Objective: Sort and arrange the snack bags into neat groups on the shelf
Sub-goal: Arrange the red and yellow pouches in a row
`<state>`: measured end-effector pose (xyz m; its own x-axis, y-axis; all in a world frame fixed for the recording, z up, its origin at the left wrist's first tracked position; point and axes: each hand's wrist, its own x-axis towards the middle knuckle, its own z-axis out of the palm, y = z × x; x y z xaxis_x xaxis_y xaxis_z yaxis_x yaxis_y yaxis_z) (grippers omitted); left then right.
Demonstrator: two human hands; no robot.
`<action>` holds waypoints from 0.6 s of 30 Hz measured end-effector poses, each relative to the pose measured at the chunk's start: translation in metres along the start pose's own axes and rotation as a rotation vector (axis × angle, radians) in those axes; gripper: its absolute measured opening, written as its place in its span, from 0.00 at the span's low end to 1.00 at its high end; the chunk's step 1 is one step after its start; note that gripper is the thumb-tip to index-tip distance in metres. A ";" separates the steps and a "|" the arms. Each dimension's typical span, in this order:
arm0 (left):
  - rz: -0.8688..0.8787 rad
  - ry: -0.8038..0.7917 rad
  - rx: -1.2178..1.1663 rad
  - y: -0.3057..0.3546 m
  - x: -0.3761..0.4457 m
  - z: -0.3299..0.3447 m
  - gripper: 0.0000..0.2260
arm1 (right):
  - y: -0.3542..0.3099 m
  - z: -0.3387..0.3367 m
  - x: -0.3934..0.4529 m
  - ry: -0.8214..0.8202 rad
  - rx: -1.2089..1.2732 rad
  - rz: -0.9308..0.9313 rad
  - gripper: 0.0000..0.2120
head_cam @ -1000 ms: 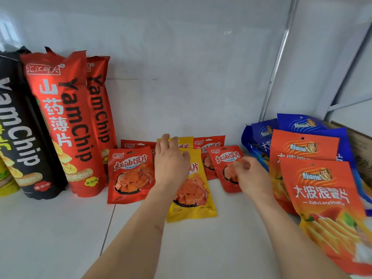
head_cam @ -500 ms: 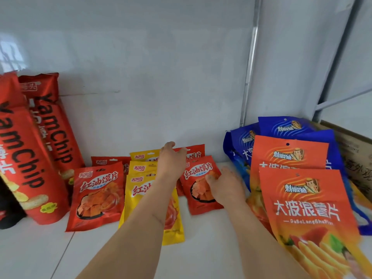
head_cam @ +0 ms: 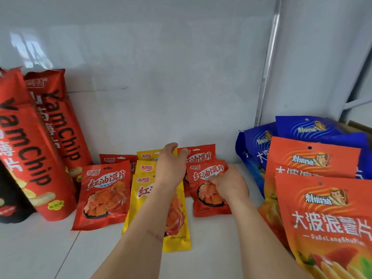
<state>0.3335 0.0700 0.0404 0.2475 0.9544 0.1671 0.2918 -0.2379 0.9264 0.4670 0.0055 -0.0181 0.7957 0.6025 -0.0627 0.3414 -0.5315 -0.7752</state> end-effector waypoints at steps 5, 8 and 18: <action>-0.007 0.015 -0.023 -0.005 0.000 0.001 0.21 | 0.000 -0.008 0.000 0.008 0.162 0.021 0.23; -0.008 0.006 -0.039 -0.004 0.001 0.001 0.21 | 0.004 -0.016 0.001 0.040 0.300 0.061 0.21; -0.036 0.011 -0.136 -0.005 0.001 0.000 0.19 | 0.006 -0.002 -0.001 -0.072 0.121 -0.009 0.15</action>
<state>0.3323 0.0723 0.0363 0.2291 0.9639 0.1359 0.1723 -0.1775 0.9689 0.4693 -0.0002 -0.0214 0.7534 0.6504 -0.0968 0.2819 -0.4524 -0.8461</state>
